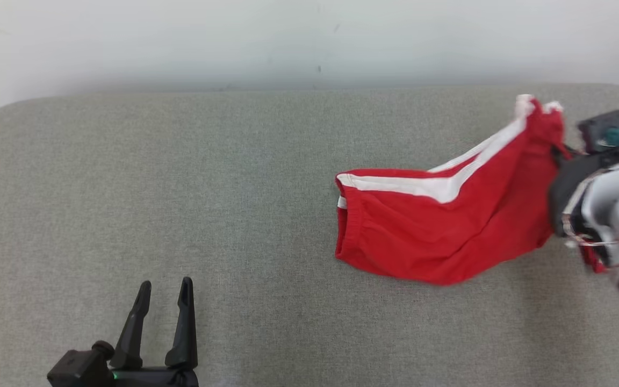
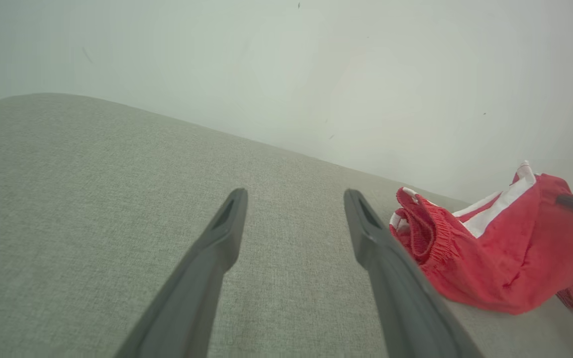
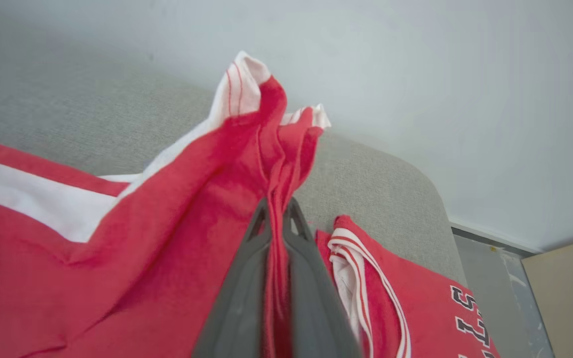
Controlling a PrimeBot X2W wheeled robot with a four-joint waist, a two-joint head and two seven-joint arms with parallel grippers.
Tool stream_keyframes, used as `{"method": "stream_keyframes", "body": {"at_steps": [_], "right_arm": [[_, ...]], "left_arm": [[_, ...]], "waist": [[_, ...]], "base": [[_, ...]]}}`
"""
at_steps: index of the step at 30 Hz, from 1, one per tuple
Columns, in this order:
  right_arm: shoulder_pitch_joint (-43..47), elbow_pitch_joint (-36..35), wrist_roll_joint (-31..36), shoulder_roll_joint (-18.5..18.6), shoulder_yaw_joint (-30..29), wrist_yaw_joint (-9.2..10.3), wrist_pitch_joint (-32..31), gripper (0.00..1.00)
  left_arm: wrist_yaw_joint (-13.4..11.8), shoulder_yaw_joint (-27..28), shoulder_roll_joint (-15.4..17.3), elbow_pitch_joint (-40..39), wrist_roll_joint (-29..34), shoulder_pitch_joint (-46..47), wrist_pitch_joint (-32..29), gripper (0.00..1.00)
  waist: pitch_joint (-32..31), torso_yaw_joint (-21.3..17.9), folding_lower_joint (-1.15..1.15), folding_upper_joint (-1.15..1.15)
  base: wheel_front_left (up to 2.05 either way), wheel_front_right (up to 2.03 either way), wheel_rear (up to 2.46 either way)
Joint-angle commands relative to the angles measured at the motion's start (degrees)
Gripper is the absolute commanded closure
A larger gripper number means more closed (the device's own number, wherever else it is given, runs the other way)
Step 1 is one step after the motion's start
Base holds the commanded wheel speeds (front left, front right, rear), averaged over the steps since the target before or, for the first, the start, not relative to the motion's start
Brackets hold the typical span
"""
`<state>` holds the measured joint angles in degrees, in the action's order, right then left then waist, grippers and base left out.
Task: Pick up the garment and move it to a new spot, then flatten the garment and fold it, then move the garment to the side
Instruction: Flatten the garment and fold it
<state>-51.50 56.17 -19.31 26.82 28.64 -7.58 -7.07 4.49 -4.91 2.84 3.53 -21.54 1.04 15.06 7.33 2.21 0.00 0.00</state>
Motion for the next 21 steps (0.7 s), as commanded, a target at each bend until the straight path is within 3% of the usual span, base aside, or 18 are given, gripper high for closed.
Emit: {"method": "stream_keyframes", "body": {"at_steps": [1,8,21], "right_arm": [[0.14,-2.07,0.62,-1.99,1.07,0.17,-0.86,1.0],[2.44,-10.41,-2.66,-7.74,5.99,0.17,-8.03,1.0],[5.64,-14.94,-3.03,-14.63,9.71,0.17,-14.62,1.0]], "left_arm": [[-0.1,-0.03,0.09,0.14,-0.63,-0.83,0.1,0.0],[0.02,0.06,0.08,0.35,-1.11,-0.97,0.1,0.0],[-0.37,-0.79,0.08,-0.41,-1.14,-0.03,0.1,0.0]], "waist": [[-0.54,0.21,0.0,0.0],[-0.53,1.43,0.0,0.0],[0.95,3.62,0.0,0.0]], "base": [[0.0,0.0,0.0],[0.0,0.0,0.0],[0.0,0.0,0.0]]}}
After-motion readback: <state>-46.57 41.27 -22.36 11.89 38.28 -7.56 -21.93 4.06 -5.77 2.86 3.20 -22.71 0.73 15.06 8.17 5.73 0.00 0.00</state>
